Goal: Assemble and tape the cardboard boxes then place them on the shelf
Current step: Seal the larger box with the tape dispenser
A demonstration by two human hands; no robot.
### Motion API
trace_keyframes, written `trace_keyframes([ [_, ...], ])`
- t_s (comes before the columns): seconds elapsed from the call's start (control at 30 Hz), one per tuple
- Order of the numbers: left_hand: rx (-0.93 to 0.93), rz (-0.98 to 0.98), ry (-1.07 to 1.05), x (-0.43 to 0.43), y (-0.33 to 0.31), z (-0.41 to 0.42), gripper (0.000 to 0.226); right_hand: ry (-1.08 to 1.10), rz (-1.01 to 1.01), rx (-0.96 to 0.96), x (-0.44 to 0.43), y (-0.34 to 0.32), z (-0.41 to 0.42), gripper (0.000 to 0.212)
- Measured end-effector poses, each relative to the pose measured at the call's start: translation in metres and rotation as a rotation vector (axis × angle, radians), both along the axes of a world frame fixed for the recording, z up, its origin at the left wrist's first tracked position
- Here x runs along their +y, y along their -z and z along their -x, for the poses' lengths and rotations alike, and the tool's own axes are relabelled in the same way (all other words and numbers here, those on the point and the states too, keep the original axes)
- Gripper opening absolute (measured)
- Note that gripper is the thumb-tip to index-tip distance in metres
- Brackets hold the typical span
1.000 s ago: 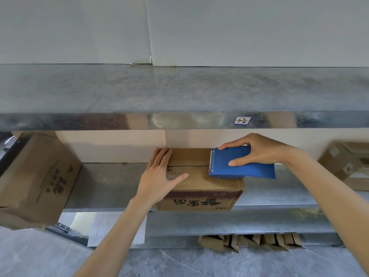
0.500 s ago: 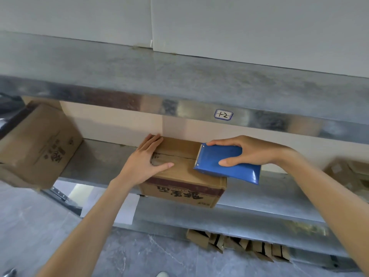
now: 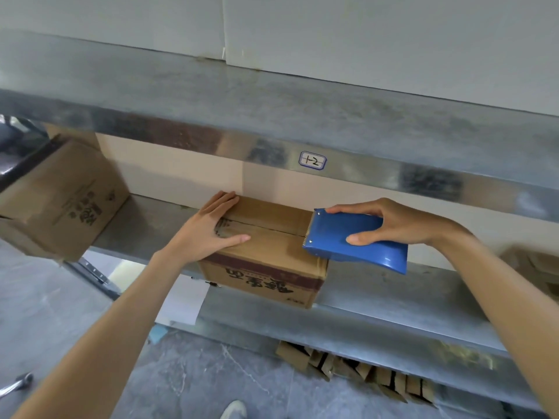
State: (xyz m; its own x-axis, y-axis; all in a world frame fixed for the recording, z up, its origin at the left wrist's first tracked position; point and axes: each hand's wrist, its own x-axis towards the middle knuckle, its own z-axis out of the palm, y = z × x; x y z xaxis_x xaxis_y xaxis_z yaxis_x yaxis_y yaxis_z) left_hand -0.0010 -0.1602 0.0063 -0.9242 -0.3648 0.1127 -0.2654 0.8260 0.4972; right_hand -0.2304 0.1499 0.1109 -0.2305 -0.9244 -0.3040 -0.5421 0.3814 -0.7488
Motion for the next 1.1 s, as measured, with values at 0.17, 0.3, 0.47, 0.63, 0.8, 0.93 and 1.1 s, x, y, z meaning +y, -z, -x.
trace_keyframes([
  [0.17,-0.002,0.012,-0.005,0.001,-0.001,0.000,0.097,0.025,0.002,0.013,0.024,0.003,0.014,0.057],
  [0.3,0.003,0.004,-0.011,0.001,-0.002,0.001,0.099,0.077,0.018,0.013,0.052,0.005,0.028,0.056],
  [0.47,0.009,0.014,-0.008,0.001,-0.001,0.002,0.098,0.087,0.004,0.007,0.059,0.016,0.031,0.058],
  [0.63,0.008,0.016,-0.005,0.001,0.000,0.003,0.099,0.086,-0.033,0.009,0.066,0.021,0.035,0.060],
  [0.8,0.008,0.018,-0.004,-0.001,0.003,0.003,0.098,0.113,-0.064,0.021,0.058,0.026,0.032,0.060],
  [0.93,0.014,0.013,-0.004,-0.001,0.003,0.004,0.099,0.111,-0.093,0.072,0.050,0.031,0.026,0.058],
  [1.1,0.025,0.017,-0.005,0.002,0.001,0.003,0.099,0.099,-0.104,0.111,0.036,0.035,0.020,0.057],
])
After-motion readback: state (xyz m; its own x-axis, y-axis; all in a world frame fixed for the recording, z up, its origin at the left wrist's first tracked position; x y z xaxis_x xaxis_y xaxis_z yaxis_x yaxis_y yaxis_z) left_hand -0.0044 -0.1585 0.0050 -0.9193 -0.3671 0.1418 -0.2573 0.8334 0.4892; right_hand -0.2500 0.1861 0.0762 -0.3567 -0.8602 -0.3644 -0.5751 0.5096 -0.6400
